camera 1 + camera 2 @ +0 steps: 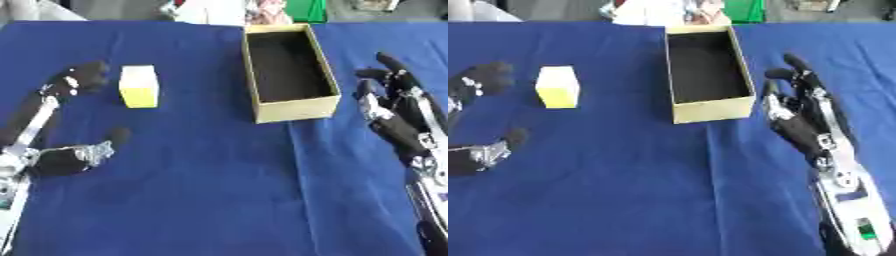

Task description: Pick up objects on the table and place them in the box.

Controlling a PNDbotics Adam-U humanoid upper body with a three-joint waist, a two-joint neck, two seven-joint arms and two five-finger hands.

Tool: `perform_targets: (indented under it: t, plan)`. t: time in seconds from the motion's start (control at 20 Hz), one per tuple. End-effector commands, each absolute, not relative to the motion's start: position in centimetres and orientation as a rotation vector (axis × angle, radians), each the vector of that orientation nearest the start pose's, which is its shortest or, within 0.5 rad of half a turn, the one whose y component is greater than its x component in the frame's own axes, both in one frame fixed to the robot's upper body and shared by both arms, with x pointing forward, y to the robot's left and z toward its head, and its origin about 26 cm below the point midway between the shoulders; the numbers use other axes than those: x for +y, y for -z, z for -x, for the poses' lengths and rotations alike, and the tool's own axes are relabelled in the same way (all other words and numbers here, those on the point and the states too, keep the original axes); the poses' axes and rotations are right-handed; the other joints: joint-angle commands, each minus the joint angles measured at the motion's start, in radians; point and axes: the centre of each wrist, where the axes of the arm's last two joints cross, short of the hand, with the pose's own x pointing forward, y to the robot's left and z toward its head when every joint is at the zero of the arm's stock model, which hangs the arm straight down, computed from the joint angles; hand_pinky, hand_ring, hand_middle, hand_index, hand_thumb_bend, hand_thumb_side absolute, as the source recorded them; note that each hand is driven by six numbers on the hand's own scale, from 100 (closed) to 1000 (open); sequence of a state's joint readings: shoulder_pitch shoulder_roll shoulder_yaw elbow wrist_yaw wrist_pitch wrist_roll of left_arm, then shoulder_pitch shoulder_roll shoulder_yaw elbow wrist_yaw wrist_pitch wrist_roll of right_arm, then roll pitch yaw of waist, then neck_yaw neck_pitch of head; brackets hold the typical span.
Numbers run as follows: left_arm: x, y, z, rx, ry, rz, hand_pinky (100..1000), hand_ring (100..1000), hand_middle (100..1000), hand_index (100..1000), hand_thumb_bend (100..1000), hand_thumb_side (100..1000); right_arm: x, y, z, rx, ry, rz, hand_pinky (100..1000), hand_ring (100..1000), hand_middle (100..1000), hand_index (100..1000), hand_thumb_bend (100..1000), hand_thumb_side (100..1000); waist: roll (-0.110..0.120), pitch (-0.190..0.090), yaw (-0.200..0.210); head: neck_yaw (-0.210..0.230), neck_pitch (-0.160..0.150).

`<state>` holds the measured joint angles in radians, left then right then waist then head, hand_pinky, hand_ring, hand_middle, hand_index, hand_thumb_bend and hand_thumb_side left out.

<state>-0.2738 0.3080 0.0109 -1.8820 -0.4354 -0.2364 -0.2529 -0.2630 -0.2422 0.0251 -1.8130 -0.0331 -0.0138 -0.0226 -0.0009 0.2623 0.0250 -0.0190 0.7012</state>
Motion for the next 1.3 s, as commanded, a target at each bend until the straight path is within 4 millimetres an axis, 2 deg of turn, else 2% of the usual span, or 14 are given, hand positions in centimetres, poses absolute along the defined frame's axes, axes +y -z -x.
perform_targets:
  t: [0.05, 0.45, 0.7, 1.0, 1.3]
  plan:
    - [27.3, -17.9, -31.3, -2.202, 0.974, -0.533, 824, 840, 869, 969, 462, 503, -25.7, -14.7, -32.0, -2.1, -0.267, 0.099, 763, 1000, 736, 971, 100, 289, 0.002, -0.018, 0.0, -0.001, -0.007]
    - [27.6, -18.0, -31.2, -2.202, 0.973, -0.56, 825, 840, 871, 971, 448, 511, -25.7, -14.7, -32.0, -2.099, -0.266, 0.1, 762, 1000, 736, 971, 100, 288, 0.002, -0.018, -0.001, -0.002, -0.008]
    - [27.8, -18.7, -31.3, -2.204, 0.985, -0.607, 827, 844, 875, 976, 432, 454, -25.7, -14.7, -31.9, -2.098, -0.266, 0.102, 762, 1000, 736, 971, 100, 287, 0.002, -0.019, -0.001, -0.003, -0.007]
    - [28.6, -21.7, -31.8, -2.194, 1.129, -0.724, 828, 848, 882, 967, 445, 425, -25.8, -14.6, -31.9, -2.094, -0.272, 0.105, 763, 1000, 736, 971, 100, 287, 0.006, -0.02, -0.006, -0.002, -0.009]
    - [30.5, -25.7, -33.2, -2.119, 1.293, -0.826, 824, 845, 882, 958, 428, 406, -25.9, -14.6, -31.9, -2.087, -0.282, 0.109, 763, 1000, 736, 971, 100, 288, 0.015, -0.022, -0.017, -0.002, -0.009]
